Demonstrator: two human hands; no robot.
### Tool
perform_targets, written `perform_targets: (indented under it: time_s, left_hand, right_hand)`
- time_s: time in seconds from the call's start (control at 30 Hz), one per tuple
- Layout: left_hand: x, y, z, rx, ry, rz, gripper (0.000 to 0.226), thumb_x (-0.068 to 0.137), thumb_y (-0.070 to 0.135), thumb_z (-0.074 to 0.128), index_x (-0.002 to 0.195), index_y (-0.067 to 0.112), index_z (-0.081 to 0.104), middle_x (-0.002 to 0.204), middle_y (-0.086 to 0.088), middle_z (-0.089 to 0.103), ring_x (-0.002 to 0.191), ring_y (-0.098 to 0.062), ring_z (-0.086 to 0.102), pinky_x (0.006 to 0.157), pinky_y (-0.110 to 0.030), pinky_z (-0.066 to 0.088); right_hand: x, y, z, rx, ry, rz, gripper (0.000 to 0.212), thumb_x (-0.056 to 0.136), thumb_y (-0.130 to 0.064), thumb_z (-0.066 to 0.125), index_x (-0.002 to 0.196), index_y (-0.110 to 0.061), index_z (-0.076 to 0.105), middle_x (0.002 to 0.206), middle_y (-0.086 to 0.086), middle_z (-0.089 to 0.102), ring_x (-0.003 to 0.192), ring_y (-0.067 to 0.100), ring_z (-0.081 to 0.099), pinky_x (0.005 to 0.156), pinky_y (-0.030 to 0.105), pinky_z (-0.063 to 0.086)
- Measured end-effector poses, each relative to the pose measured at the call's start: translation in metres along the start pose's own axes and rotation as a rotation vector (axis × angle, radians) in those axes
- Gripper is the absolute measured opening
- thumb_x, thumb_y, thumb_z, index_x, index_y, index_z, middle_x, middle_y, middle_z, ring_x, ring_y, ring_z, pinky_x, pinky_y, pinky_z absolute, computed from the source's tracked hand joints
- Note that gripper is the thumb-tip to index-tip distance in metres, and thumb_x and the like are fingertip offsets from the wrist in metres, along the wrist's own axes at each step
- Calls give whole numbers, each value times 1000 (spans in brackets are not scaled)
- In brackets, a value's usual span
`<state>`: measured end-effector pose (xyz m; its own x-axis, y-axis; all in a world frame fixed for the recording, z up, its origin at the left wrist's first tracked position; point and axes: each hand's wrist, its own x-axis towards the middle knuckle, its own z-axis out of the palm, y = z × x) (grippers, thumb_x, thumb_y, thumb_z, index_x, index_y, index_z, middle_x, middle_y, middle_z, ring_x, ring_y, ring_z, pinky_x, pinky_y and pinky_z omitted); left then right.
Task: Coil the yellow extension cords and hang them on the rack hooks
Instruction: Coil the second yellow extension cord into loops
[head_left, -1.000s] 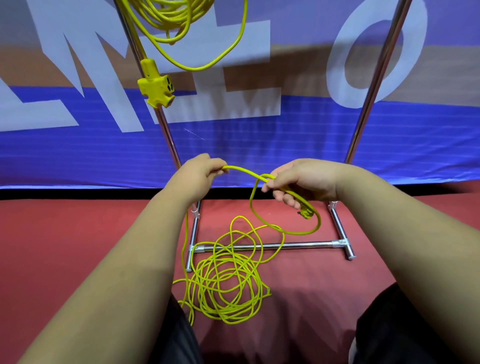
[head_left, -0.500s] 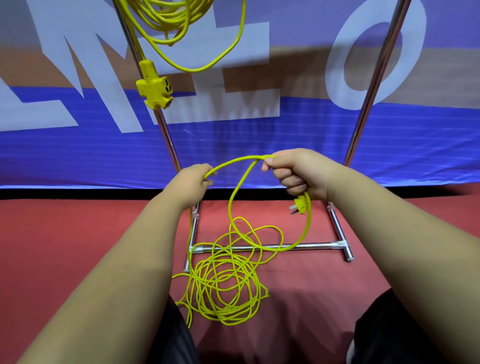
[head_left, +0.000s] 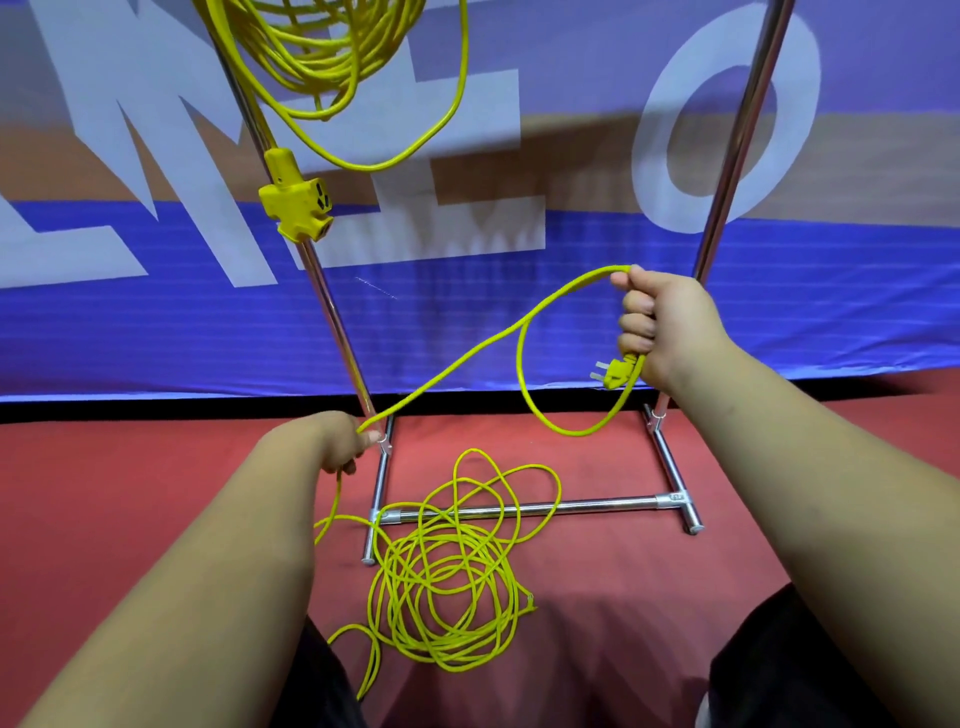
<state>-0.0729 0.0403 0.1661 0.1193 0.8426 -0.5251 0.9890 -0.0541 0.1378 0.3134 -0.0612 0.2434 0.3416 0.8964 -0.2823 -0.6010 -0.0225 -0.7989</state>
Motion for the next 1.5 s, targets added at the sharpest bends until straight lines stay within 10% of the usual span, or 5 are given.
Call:
perform_targets:
  time_s: [0.23,0.67,0.9,1.13,1.5]
  left_hand:
    - [-29,49,-20,-248,256,225,47,103,60,43,110,13,42,94,-3,60,84,-23,56,76,-39,45]
    - [-75,107,-18,12,309,973,12,93,31,77,103,34,80,94,8,63,94,-7,62,87,-33,51]
    - [-71,107,-24,-118,480,842,34,75,35,92,90,26,62,88,10,58,82,2,59,70,-13,44]
    - [-52,66,-29,-24,313,572,20,92,48,73,89,32,63,84,8,67,80,-9,63,71,-33,51]
    - [-40,68,-35,149,447,655,37,104,32,60,136,50,63,95,8,52,90,-17,53,81,-43,52]
  right_hand:
    - [4,8,3,-102,16,-53,22,110,-28,50,101,-16,66,59,-9,31,41,7,21,38,22,17]
    - [-4,55,24,-723,-229,160,16,104,-26,58,95,-15,65,68,-3,59,48,9,45,40,23,29]
    - [-24,78,43,-901,-522,320,32,108,-31,54,110,-7,75,91,6,78,66,12,69,46,21,43]
    - [-28,69,45,-828,-636,272,26,106,-23,62,82,-13,57,59,0,54,37,7,38,37,21,23]
    - [-23,62,39,-901,-523,177,37,97,-46,70,87,-10,74,70,9,68,52,16,56,46,27,36]
